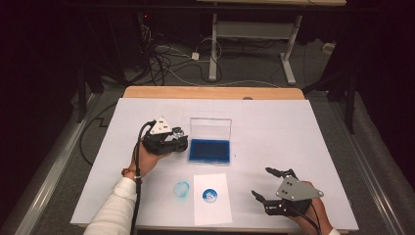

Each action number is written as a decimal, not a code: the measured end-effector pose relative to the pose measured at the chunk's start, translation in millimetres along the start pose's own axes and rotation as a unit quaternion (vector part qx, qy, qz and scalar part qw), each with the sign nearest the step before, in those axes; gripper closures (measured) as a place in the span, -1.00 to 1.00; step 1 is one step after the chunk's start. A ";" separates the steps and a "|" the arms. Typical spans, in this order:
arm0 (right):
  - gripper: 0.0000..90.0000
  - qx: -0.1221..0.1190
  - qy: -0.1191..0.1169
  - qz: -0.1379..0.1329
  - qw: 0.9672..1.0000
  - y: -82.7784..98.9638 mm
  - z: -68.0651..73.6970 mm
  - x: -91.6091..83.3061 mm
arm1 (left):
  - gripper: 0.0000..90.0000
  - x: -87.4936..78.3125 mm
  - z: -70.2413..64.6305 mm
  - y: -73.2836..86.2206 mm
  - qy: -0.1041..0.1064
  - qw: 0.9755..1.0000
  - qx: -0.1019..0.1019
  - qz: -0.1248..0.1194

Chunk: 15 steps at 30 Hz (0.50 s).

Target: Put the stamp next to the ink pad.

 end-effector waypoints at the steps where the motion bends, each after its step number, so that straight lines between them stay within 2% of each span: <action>1: -0.51 -0.001 0.000 0.000 1.000 0.0 0.2 0.0 | 0.20 1.6 0.7 1.5 -0.002 1.000 -0.001 0.002; 4: -0.51 -0.003 -0.001 0.002 1.000 0.7 0.5 -0.4 | 0.20 5.4 2.5 7.2 -0.008 1.000 -0.002 0.012; 10: -0.50 -0.002 0.000 0.003 1.000 1.6 -0.1 -1.0 | 0.20 9.2 2.1 14.8 -0.006 1.000 -0.011 0.012; 15: -0.50 -0.003 -0.003 0.007 1.000 2.6 0.4 -0.2 | 0.19 9.5 2.8 19.0 -0.013 1.000 -0.012 0.013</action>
Point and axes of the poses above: each handheld gripper's, and its own axes: x roughly forward along the jaws, y roughly out of its underside, z roughly to its left, the point moved 5 cm from there along x, roughly forward along the jaws, and after that the axes turned 6 degrees about -z, right-handed, at the moved point
